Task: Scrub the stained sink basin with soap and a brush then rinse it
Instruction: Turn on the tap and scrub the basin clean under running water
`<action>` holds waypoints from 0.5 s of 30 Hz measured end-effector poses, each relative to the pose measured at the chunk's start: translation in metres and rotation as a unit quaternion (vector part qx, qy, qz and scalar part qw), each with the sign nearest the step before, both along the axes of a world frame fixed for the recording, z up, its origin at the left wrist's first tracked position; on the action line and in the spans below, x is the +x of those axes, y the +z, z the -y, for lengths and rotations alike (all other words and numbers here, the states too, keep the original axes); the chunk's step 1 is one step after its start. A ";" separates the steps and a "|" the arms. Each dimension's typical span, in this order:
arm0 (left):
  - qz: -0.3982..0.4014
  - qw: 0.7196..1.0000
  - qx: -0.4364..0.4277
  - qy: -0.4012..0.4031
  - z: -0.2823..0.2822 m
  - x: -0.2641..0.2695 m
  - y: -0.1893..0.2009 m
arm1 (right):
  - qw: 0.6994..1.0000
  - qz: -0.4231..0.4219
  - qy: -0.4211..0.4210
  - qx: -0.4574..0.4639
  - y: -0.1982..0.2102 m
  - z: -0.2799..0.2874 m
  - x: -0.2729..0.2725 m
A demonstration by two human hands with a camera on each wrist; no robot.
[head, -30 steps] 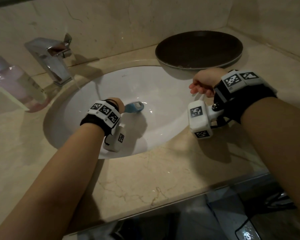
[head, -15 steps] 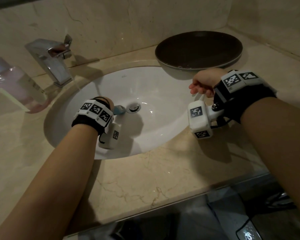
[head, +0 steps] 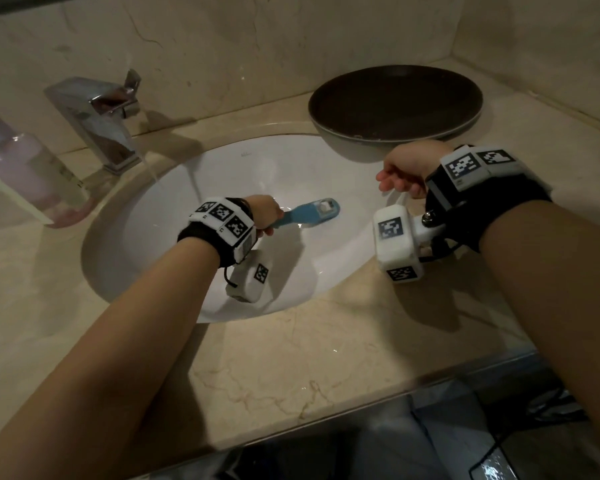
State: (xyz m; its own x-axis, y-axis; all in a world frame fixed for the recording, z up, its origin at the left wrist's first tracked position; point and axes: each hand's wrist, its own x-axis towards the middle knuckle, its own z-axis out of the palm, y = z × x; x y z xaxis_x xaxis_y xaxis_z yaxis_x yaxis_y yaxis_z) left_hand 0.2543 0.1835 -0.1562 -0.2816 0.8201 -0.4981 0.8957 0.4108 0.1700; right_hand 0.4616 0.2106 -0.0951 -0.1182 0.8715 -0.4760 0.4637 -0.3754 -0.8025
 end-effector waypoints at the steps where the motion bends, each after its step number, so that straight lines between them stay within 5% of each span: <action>1: -0.017 1.000 0.009 -0.012 -0.001 0.000 0.000 | 1.000 0.000 -0.001 -0.002 0.000 -0.001 0.000; 8: -0.298 0.951 0.012 -0.078 0.034 -0.048 0.003 | 1.000 0.001 -0.009 0.000 0.001 0.000 -0.001; 15: -0.398 0.904 0.016 -0.156 0.060 -0.029 0.014 | 1.000 -0.002 -0.017 0.018 0.000 0.003 0.000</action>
